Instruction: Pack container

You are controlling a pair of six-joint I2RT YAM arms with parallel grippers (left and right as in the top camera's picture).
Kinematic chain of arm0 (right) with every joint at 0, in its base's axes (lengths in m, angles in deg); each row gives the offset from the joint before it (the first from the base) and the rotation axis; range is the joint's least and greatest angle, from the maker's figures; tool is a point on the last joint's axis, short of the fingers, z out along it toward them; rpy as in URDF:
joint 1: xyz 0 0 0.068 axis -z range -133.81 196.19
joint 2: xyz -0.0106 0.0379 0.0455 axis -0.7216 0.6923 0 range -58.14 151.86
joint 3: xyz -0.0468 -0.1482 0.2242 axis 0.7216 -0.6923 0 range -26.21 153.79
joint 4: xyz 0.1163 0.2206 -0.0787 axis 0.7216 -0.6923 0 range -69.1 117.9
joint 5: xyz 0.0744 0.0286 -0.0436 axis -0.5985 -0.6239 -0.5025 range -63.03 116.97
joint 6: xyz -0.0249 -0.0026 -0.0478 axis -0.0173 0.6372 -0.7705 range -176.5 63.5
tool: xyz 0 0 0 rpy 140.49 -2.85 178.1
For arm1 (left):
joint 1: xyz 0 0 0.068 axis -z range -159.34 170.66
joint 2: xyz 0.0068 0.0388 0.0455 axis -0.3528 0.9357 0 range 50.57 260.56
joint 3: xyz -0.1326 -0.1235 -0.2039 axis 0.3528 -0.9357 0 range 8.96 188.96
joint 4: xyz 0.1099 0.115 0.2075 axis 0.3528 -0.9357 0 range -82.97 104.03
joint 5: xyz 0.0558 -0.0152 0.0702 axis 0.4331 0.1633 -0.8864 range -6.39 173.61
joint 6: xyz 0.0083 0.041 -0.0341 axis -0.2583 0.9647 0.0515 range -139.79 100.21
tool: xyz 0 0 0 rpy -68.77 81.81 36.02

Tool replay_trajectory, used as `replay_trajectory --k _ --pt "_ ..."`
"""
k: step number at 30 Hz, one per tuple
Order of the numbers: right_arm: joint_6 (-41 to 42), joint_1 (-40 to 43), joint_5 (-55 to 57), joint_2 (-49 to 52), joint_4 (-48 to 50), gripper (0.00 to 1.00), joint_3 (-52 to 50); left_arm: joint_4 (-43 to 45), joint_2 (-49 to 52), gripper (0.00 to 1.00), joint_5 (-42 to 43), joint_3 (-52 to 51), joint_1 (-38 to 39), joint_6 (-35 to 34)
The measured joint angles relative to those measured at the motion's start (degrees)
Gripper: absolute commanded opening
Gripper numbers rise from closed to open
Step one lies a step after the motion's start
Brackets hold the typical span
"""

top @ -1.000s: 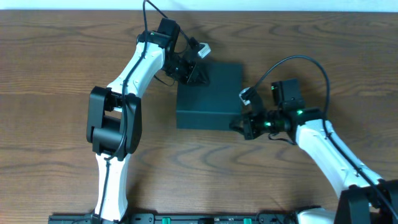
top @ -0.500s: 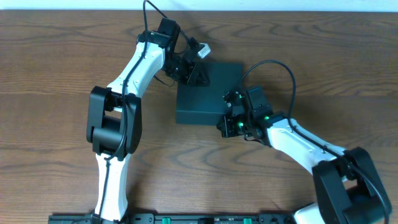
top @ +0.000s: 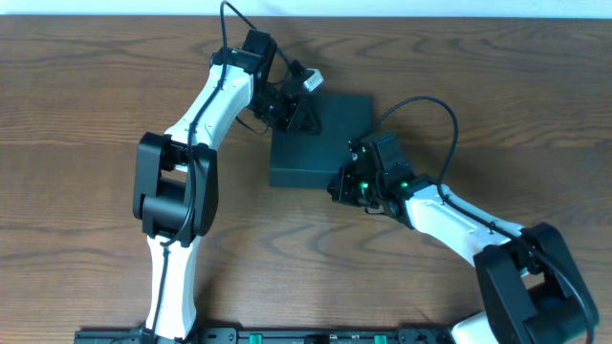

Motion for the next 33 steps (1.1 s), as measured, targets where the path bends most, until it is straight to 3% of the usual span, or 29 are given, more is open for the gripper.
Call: replay_trajectory --k 12,24,27,33 --pt "-2.4 -1.4 3.1 -2.0 -2.4 0.02 0.0 -3.0 0.0 0.06 -0.6 0.0 0.0 0.0" --pt "-12.6 -1.4 17.6 -29.1 -8.0 0.02 0.3 -7.9 0.0 0.06 -2.3 0.2 0.1 0.0" --pt "-13.7 -1.4 18.5 -29.9 -12.5 0.02 0.6 -7.8 0.0 0.06 -2.3 0.2 0.1 0.0" --pt "-15.6 -5.2 15.4 -21.9 -17.7 0.02 0.6 -7.2 0.0 0.06 -2.4 0.2 0.1 -0.2"
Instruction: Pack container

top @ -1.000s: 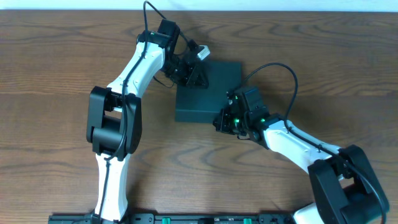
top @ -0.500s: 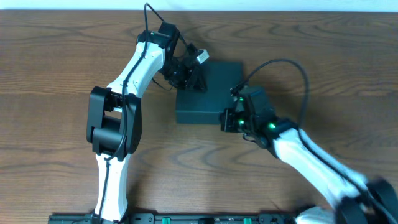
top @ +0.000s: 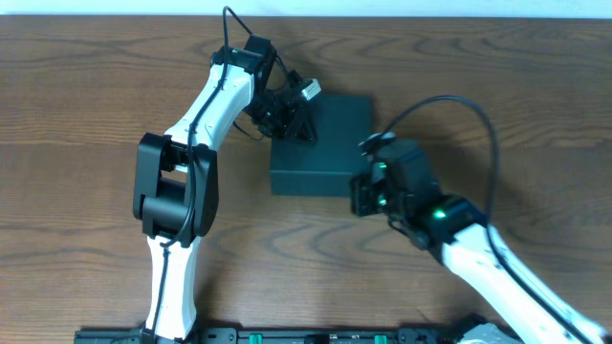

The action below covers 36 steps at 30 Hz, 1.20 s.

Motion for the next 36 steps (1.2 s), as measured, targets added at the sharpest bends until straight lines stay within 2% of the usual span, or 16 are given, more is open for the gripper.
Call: replay_trajectory --k 5,11,22,36 --pt "-1.4 -3.5 -1.6 10.0 0.8 0.02 0.0 0.2 0.0 0.06 -0.1 0.0 0.0 -0.9" --pt "-1.9 -4.5 -0.4 17.1 7.6 0.02 0.0 0.2 0.0 0.06 -0.1 0.0 0.0 -1.1" --pt "-0.1 -7.5 10.0 23.7 15.3 0.02 0.0 0.2 0.0 0.06 -0.1 0.0 0.0 -1.3" --pt "5.3 -10.6 19.1 24.0 20.7 0.02 -0.8 0.2 0.0 0.06 -0.1 0.0 0.0 -1.7"
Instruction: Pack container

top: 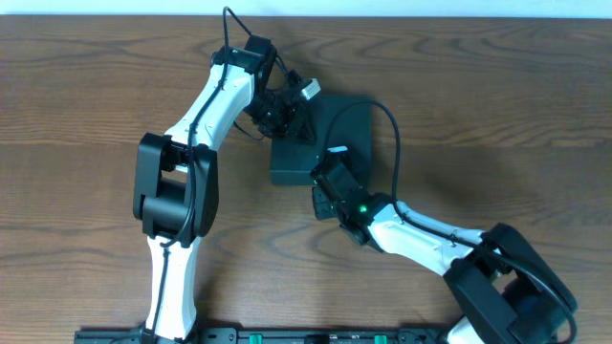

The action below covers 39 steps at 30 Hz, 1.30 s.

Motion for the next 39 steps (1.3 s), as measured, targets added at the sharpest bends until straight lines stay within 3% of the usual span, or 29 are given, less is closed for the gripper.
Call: replay_trajectory --k 8,22,32,39 --pt "-0.3 -2.1 2.8 -1.9 -0.3 0.02 0.0 0.0 0.0 0.06 0.0 0.0 0.0 -0.5" --pt "-4.0 -3.0 4.7 -24.9 -3.0 0.02 0.2 0.0 0.0 0.06 0.0 0.0 0.0 -0.5" --pt "-5.8 4.9 7.9 -36.2 -5.6 0.02 0.2 0.7 -1.8 0.06 -3.6 0.0 0.1 -2.4" --pt "-6.6 10.6 8.5 -38.5 -6.0 0.17 0.2 2.0 -11.6 0.06 -9.2 -0.5 0.0 -3.8"
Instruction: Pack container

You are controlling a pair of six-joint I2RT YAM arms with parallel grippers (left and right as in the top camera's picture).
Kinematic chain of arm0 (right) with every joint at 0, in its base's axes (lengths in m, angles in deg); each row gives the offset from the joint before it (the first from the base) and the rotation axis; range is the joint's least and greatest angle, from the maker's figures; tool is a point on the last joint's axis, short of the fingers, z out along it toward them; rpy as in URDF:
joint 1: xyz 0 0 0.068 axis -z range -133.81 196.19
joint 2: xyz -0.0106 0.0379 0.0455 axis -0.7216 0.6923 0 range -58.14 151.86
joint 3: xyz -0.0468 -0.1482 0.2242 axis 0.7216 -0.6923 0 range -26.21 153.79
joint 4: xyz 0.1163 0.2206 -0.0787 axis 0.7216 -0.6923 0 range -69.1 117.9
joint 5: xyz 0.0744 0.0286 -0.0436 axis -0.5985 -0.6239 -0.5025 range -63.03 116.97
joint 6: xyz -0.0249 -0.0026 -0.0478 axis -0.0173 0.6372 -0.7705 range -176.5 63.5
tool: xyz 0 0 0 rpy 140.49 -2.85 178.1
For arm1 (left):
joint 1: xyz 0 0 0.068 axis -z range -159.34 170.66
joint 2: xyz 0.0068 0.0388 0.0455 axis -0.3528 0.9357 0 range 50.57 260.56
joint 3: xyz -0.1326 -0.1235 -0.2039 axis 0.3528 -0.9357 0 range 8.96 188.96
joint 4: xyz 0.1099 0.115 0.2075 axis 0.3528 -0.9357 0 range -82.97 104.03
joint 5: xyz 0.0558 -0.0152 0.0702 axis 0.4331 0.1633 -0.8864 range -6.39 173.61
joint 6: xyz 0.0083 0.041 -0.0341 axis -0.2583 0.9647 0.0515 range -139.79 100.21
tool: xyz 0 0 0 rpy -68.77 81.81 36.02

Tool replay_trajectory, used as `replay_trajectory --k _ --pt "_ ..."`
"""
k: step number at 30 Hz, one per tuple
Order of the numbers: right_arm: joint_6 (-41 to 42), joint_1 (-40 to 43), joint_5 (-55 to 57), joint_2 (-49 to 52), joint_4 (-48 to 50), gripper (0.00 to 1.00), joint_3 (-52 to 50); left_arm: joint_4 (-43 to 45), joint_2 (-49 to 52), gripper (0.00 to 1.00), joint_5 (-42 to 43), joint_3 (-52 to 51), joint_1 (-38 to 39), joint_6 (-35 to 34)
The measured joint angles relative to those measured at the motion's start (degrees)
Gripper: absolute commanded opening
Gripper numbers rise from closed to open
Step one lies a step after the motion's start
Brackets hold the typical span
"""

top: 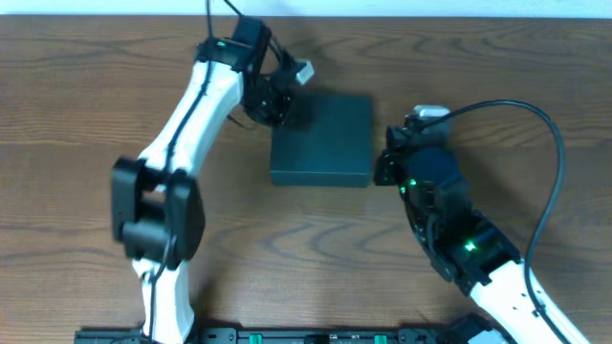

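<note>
A dark, flat container [323,139] lies shut in the middle of the wooden table [86,124], the only view being overhead. My left gripper [284,103] sits at the container's back left corner, just off its edge; its dark fingers blend together, so their gap cannot be made out. My right arm [435,196] hovers high beside the container's right edge. Its gripper [384,164] points toward that edge and is mostly hidden under the wrist.
Cables loop from both wrists, one above the left arm [206,86] and one arcing over the right side [545,134]. A dark rail [287,336] runs along the front table edge.
My right arm has moved from the container's front left edge to its right side and appears larger. My left arm has shifted left, its gripper now just off the back left corner.
My left gripper stayed at the container's back left corner throughout. My right gripper was first at the front right corner, then at the right front edge, then at the front left edge, and now stands beside the right edge. The container stayed shut and barely moved.
</note>
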Motion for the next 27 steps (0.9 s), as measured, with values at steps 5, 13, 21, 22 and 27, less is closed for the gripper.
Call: replay_trajectory --k 5,13,21,22,27 --pt "-1.0 1.0 0.1 -4.3 -0.1 0.29 0.0 1.0 -13.2 0.06 -4.7 0.0 0.0 -0.4" --pt "-4.9 1.0 0.2 -12.3 -0.2 0.91 0.0 1.1 -31.1 0.43 -16.3 0.0 -1.1 -2.4" --pt "-5.0 1.0 0.2 -14.8 -3.3 0.99 0.0 -2.1 -40.7 0.95 -21.0 0.0 -1.1 -3.8" --pt "-5.0 1.0 0.2 -14.8 -3.9 0.99 0.0 -2.8 -41.0 0.95 -21.1 0.0 -1.1 -4.0" --pt "-5.0 1.0 0.2 -14.8 -10.7 0.99 0.0 -8.7 -41.1 0.95 -21.7 0.0 -1.1 -4.4"
